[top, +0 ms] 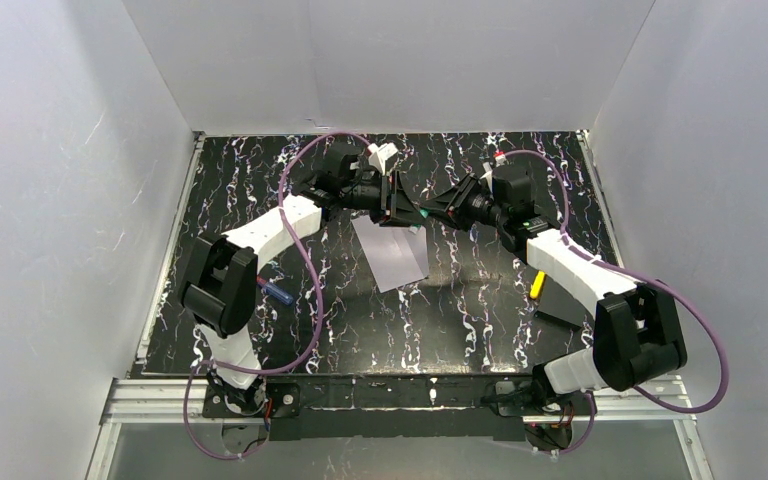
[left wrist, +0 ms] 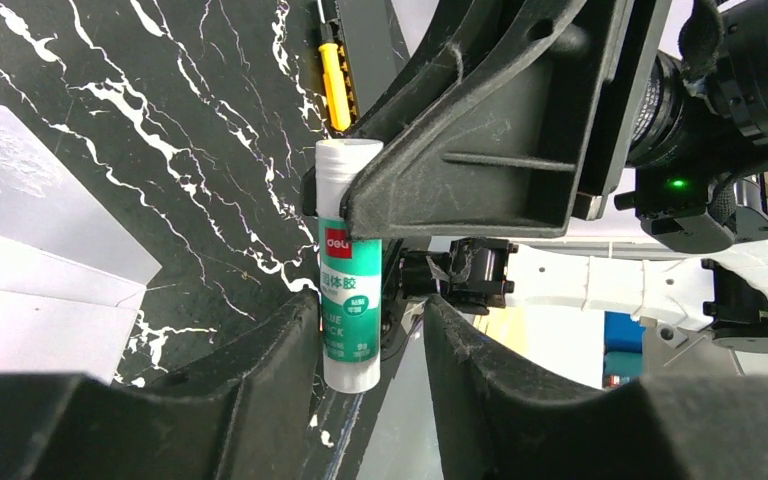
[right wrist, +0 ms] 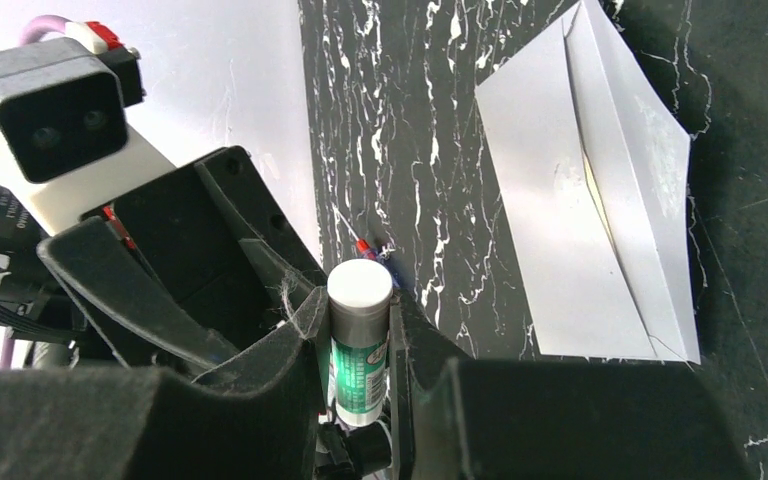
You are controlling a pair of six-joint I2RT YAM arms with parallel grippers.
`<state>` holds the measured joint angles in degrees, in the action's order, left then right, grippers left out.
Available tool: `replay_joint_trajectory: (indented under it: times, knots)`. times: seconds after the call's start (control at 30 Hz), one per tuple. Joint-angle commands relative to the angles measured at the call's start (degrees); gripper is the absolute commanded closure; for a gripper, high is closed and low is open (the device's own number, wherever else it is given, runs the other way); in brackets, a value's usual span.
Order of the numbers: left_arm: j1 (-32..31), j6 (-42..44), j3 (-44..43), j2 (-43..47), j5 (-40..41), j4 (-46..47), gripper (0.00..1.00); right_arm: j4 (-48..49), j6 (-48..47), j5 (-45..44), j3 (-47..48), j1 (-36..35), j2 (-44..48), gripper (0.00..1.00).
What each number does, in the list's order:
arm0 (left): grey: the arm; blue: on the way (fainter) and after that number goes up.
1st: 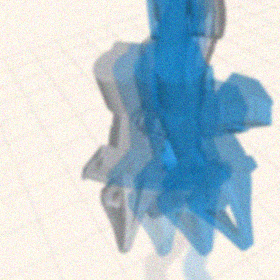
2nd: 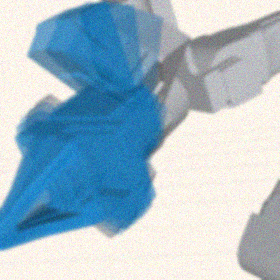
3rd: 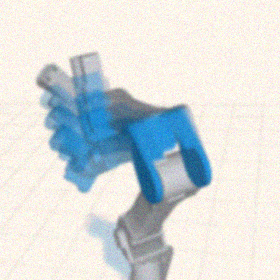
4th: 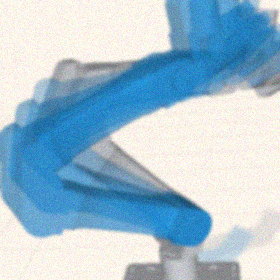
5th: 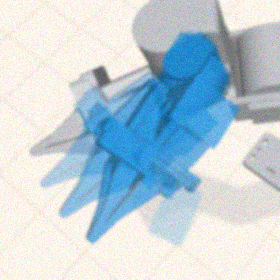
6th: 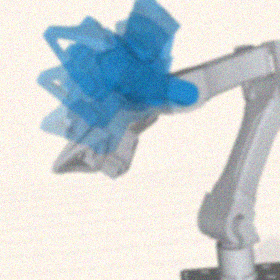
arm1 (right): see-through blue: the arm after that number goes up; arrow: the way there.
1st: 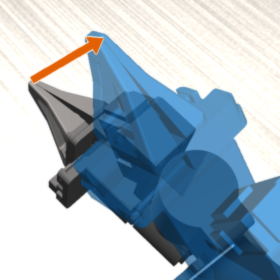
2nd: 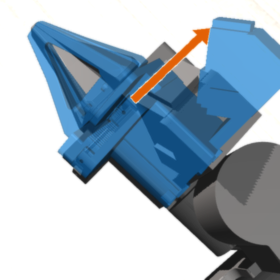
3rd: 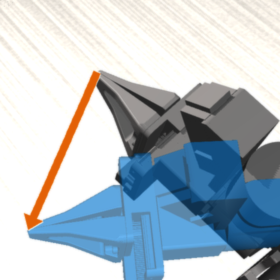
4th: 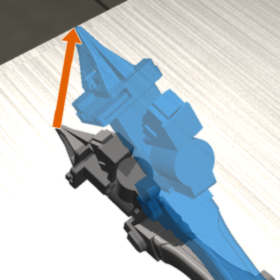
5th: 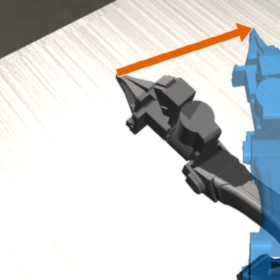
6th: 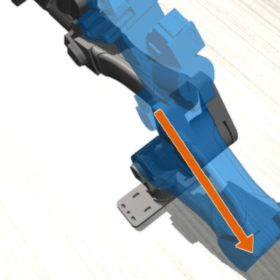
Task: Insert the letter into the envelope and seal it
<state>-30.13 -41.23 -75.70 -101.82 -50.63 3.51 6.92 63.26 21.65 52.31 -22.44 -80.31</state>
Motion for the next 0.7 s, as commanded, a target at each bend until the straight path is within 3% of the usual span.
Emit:
replay_joint_trajectory:
  times: [0.0, 0.2, 0.33, 0.4, 0.57, 0.67]
  knots:
    - [0.0, 0.2, 0.4, 0.8, -3.0, 0.6, 0.60, 4.6, 1.8, 1.1, 1.0, -0.2, 0.1, 0.82]
    - [0.0, 0.5, -0.2, 0.2, -3.2, 0.6, 0.63, 4.7, 2.9, 1.8, 1.4, -0.4, -0.4, 0.81]
    - [0.0, 1.6, -0.8, 0.0, -2.7, 0.7, 0.82, 4.9, 3.8, 2.5, 1.2, -0.5, -0.5, 0.81]
    - [0.0, 2.8, -0.4, 0.3, -2.3, 0.7, 0.98, 5.2, 4.0, 2.7, 1.1, -0.6, -0.5, 0.78]
    - [0.0, 7.7, 0.7, 2.0, -2.3, -0.1, 1.00, 1.1, 0.4, 2.1, 2.7, -0.6, -0.4, 0.51]
    - [0.0, 11.7, 1.1, 3.3, -2.3, -1.8, 1.00, -0.8, -1.0, 2.2, 3.5, -0.6, -0.6, 0.53]
